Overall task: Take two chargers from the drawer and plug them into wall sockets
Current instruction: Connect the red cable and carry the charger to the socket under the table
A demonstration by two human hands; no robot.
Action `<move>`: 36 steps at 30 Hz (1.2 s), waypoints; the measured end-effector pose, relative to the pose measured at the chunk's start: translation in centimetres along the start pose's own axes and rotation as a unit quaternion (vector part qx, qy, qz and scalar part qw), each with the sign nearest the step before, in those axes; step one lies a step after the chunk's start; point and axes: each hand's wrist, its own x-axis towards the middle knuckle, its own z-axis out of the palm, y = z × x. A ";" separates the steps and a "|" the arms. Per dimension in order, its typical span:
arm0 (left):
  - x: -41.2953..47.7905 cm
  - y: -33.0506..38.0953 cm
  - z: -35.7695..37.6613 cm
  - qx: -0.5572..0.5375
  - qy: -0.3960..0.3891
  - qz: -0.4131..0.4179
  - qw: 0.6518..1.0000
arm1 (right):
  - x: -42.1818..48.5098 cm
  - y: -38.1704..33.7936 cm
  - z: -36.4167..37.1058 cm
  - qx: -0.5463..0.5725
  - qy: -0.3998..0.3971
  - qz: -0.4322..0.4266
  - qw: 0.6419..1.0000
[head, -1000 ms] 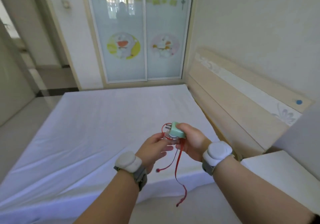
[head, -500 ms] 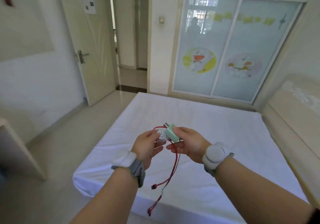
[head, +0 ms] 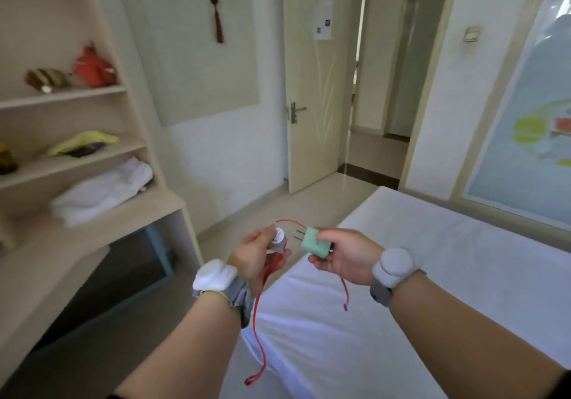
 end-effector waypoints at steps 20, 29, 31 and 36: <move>27.8 12.4 -21.7 0.196 -0.165 -0.105 0.961 | 34.3 -5.3 19.2 -0.021 0.096 -0.078 0.992; 45.1 14.6 -19.2 0.136 -0.116 -0.195 0.965 | 46.8 -10.2 15.0 0.013 0.205 -0.103 0.973; 48.6 15.2 -18.1 0.139 -0.116 -0.204 0.962 | 50.4 -11.5 13.8 0.022 0.198 -0.101 0.975; 56.8 18.4 -15.3 0.209 -0.104 -0.159 0.959 | 58.0 -15.4 12.5 0.027 0.181 -0.092 0.979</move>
